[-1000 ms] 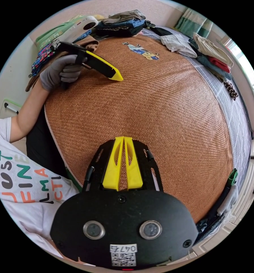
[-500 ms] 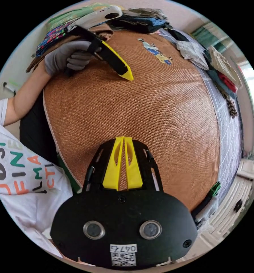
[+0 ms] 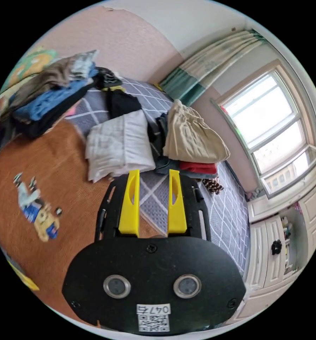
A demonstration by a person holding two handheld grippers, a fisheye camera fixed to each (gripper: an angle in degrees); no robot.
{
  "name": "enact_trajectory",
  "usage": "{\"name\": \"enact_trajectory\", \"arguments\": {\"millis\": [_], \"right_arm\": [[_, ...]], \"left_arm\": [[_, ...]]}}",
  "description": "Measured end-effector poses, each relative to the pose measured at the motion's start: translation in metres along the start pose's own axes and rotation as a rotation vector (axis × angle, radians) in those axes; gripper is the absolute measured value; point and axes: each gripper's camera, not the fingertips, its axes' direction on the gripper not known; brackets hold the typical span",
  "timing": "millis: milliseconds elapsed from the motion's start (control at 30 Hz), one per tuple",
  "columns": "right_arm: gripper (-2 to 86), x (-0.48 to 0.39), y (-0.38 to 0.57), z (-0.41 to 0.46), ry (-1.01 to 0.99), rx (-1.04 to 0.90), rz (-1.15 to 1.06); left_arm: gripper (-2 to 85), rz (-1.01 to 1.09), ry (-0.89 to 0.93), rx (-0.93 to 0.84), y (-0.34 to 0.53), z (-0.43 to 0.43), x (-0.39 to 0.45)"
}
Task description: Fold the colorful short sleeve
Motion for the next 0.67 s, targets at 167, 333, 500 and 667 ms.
{"name": "enact_trajectory", "arguments": {"millis": [167,333,500,667], "right_arm": [[8.3,-0.004,-0.023,0.049,0.088,-0.035,0.129],[8.1,-0.022,-0.034,0.064,0.151,-0.048,0.136],[4.9,-0.034,-0.026,0.092,0.192,-0.159,0.154],[0.0,-0.053,0.009,0.086,0.218,-0.15,0.161]], "left_arm": [[-1.0,-0.018,0.05,-0.01,-0.001,0.006,-0.004],[-1.0,-0.029,0.104,-0.025,-0.006,0.008,-0.006],[-1.0,-0.032,0.136,-0.03,-0.011,0.003,-0.003],[-1.0,-0.051,0.185,-0.035,-0.016,-0.007,-0.003]]}}
